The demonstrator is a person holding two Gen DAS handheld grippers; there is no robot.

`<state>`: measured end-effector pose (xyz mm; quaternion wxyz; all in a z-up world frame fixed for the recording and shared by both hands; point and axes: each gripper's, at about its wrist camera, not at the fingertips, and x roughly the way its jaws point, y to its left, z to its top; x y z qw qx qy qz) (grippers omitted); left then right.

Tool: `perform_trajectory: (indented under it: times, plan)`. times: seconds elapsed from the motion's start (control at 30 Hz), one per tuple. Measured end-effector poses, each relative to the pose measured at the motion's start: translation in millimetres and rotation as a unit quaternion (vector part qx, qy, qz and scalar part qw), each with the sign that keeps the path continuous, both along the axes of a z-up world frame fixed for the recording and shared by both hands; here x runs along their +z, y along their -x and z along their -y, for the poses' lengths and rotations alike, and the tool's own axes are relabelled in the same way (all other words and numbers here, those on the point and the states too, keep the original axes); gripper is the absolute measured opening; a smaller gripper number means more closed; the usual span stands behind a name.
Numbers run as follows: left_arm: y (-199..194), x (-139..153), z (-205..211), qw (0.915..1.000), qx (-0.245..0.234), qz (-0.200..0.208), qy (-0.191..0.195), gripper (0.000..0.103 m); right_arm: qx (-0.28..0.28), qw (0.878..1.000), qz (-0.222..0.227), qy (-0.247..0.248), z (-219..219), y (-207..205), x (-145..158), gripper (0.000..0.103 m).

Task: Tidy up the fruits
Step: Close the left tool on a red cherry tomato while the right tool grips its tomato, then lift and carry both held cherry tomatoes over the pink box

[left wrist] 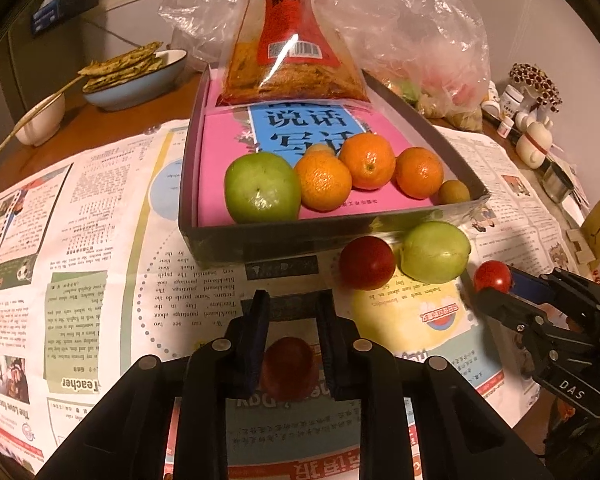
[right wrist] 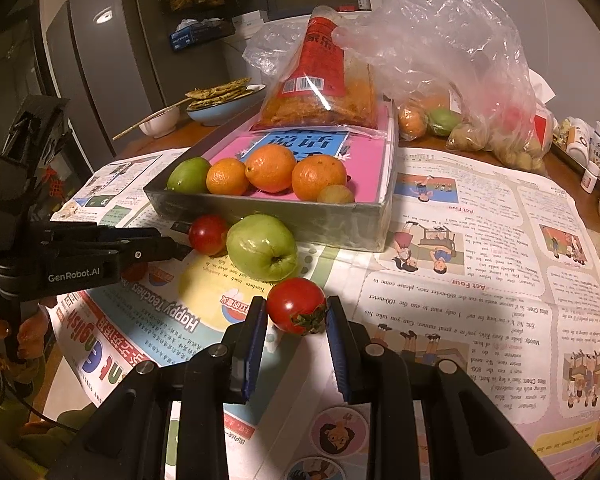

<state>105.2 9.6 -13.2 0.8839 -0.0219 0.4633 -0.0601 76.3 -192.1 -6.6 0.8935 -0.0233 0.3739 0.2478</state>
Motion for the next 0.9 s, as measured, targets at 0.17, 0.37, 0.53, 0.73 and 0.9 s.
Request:
perform_trajectory:
  times: [0.17, 0.37, 0.53, 0.73, 0.9]
  plan:
    - [3.5, 2.9, -3.4, 1.0000, -0.003, 0.003, 0.005, 0.024, -0.001, 1.000, -0.001, 0.000, 0.6, -0.2, -0.6, 0.030]
    - [12.4, 8.3, -9.3, 0.9999, -0.007, 0.012, 0.007, 0.042, 0.005, 1.000, -0.002, 0.000, -2.1, -0.3, -1.1, 0.030]
    - [20.2, 5.0, -9.4, 0.9998, -0.015, 0.014, 0.000, 0.048, 0.006, 1.000, -0.002, -0.001, -2.0, -0.9, -1.0, 0.030]
    - [19.2, -2.3, -4.4, 0.9997, -0.019, 0.008, -0.012, 0.046, 0.005, 1.000, -0.002, -0.001, -2.0, -0.8, -0.8, 0.030]
    - [17.3, -5.3, -0.5, 0.9994, -0.028, 0.006, -0.021, 0.029, 0.002, 1.000, -0.002, -0.001, -2.3, -1.7, -0.5, 0.030]
